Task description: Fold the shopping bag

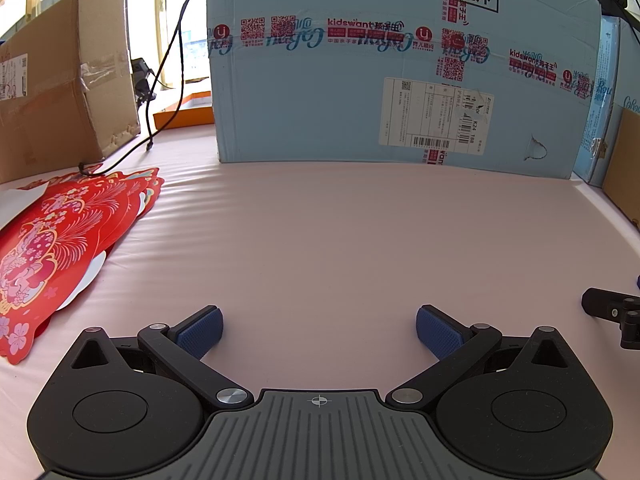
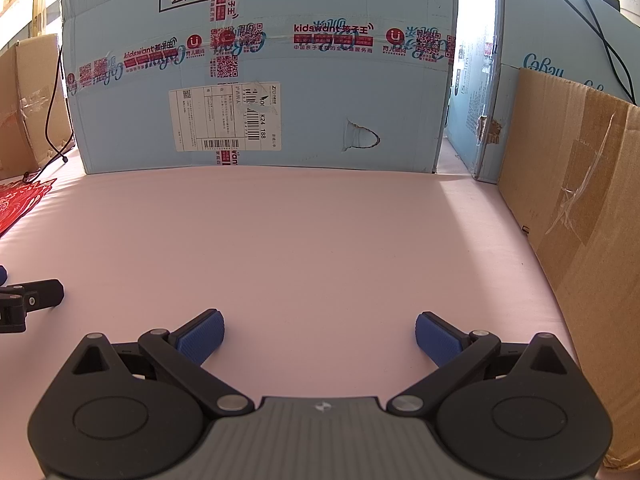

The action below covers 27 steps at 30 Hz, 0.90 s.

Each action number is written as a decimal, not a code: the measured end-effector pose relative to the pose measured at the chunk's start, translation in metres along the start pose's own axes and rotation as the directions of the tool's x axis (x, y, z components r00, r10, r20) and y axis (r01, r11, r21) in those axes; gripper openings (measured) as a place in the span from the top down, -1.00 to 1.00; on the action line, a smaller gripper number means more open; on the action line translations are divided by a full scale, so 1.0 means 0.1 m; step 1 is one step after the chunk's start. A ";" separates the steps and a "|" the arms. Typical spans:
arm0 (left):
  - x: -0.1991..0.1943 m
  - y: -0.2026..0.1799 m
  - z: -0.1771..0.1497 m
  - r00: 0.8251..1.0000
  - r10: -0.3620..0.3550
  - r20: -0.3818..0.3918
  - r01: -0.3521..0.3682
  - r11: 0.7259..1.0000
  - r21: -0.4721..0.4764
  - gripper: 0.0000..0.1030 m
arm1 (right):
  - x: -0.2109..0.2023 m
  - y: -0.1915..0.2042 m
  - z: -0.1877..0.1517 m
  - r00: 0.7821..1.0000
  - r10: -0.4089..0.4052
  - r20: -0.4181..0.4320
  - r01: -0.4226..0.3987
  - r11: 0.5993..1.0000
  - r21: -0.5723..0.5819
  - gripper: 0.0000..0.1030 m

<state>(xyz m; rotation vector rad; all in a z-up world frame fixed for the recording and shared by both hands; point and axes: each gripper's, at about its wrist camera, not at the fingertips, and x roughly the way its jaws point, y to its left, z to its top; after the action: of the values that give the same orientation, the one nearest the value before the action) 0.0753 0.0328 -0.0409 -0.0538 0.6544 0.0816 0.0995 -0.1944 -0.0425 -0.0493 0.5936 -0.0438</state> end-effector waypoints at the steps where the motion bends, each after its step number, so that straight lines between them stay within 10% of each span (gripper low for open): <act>1: 0.00 0.00 0.00 1.000 0.000 0.000 0.000 1.000 0.000 -1.00 | 0.00 0.00 0.00 1.000 0.000 0.000 0.000 1.000 0.000 -1.00; 27: 0.00 0.00 0.00 1.000 0.000 0.000 0.000 1.000 0.000 -1.00 | -0.01 0.00 0.02 1.000 -0.001 0.000 0.001 1.000 0.000 -1.00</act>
<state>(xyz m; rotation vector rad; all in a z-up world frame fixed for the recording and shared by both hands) 0.0756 0.0328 -0.0410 -0.0542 0.6544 0.0814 0.0996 -0.1947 -0.0397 -0.0497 0.5939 -0.0443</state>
